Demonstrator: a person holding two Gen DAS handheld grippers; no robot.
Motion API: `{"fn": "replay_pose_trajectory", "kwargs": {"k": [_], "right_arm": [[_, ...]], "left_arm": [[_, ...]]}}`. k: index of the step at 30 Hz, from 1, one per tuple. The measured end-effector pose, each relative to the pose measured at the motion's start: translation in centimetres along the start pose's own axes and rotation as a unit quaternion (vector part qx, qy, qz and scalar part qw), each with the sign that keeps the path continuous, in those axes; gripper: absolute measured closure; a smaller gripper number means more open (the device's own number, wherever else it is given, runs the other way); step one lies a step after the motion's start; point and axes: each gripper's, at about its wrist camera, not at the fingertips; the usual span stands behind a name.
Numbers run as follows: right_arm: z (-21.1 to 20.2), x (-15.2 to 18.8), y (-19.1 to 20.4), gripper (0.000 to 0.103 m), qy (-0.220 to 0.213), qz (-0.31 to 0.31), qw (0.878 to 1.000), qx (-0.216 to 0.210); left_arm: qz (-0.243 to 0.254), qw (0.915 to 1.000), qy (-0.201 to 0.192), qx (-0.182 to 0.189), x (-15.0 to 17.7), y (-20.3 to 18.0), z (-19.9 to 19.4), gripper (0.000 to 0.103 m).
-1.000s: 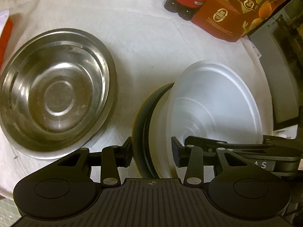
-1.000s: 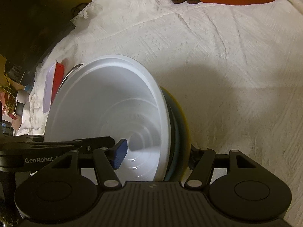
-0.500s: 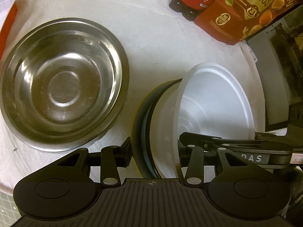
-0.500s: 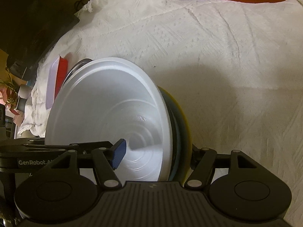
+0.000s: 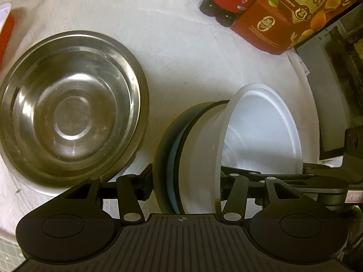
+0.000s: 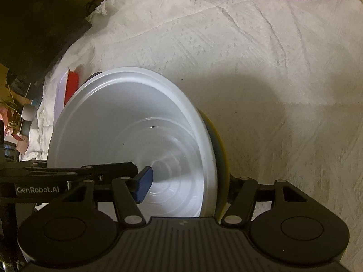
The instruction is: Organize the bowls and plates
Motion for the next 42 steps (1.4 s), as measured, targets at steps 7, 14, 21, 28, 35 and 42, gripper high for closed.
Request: {"fn": "replay_pose_trajectory", "kwargs": {"k": [7, 14, 21, 28, 35, 42], "right_arm": [[0.3, -0.3, 0.2, 0.038, 0.002, -0.005, 1.000, -0.002], [0.2, -0.4, 0.3, 0.038, 0.012, -0.002, 1.000, -0.003], [-0.5, 0.4, 0.2, 0.038, 0.025, 0.001, 1.000, 0.003], [-0.5, 0.5, -0.4, 0.039, 0.024, 0.013, 1.000, -0.003], [-0.5, 0.8, -0.4, 0.039, 0.016, 0.014, 1.000, -0.003], [-0.8, 1.1, -0.6, 0.039, 0.007, 0.013, 1.000, -0.004]], "left_arm": [[-0.007, 0.9999, -0.002, 0.010, 0.2, 0.5, -0.3, 0.048], [-0.008, 0.9999, 0.012, 0.009, 0.5, 0.4, -0.5, 0.048], [-0.002, 0.9995, 0.021, 0.021, 1.3, 0.1, 0.0, 0.047], [0.007, 0.9998, 0.009, 0.018, 1.3, -0.5, 0.1, 0.045], [0.001, 0.9997, 0.002, 0.023, 1.5, -0.2, 0.0, 0.045], [0.000, 0.9998, -0.004, 0.022, 1.8, -0.2, -0.1, 0.045]]}}
Point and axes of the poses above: each gripper's, at about its wrist camera, not at the fingertips, and z roughly the way its jaws point, y to its left, x to its underside, and after that the axes turned 6 degrees about -x, right-handed
